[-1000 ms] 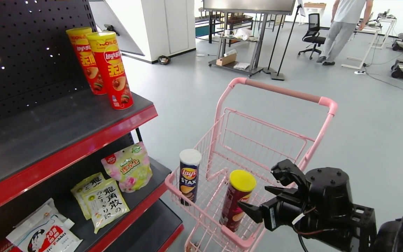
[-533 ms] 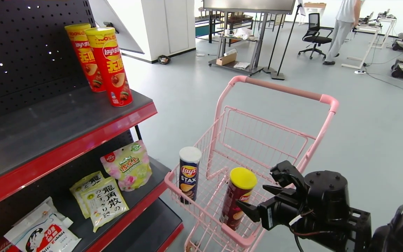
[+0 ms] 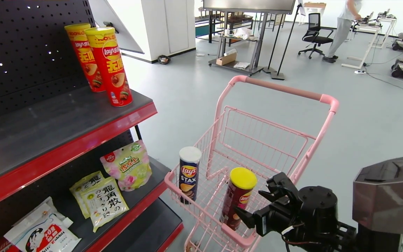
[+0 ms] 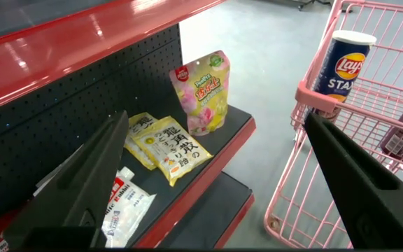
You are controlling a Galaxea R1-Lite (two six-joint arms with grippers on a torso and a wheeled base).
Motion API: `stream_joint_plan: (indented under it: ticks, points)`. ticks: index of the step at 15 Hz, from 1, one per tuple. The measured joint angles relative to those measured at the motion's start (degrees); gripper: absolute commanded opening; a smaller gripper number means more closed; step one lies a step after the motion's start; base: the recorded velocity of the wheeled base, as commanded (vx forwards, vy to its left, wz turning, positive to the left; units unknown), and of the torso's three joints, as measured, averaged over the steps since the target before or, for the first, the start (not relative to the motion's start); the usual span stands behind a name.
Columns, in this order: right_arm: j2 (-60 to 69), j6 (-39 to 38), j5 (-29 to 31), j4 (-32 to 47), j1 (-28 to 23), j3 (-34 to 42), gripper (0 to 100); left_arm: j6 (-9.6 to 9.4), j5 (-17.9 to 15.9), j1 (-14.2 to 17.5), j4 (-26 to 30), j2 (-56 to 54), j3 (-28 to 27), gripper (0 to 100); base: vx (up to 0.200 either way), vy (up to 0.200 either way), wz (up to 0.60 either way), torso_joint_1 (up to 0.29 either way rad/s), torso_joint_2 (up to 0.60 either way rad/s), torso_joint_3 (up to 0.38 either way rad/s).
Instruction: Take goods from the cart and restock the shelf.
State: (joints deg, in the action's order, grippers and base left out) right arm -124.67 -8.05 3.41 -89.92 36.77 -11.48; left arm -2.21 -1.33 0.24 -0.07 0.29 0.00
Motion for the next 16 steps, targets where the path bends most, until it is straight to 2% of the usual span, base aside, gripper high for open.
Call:
stream_joint_plan:
  ticks: [16]
  points:
    - [-4.2,0.9,-0.5,0.0,-2.6,-5.6,100,0.02,0.0,0.0,0.0,0.0,0.0,100,0.000,0.000,0.00,0.000,0.00,0.000]
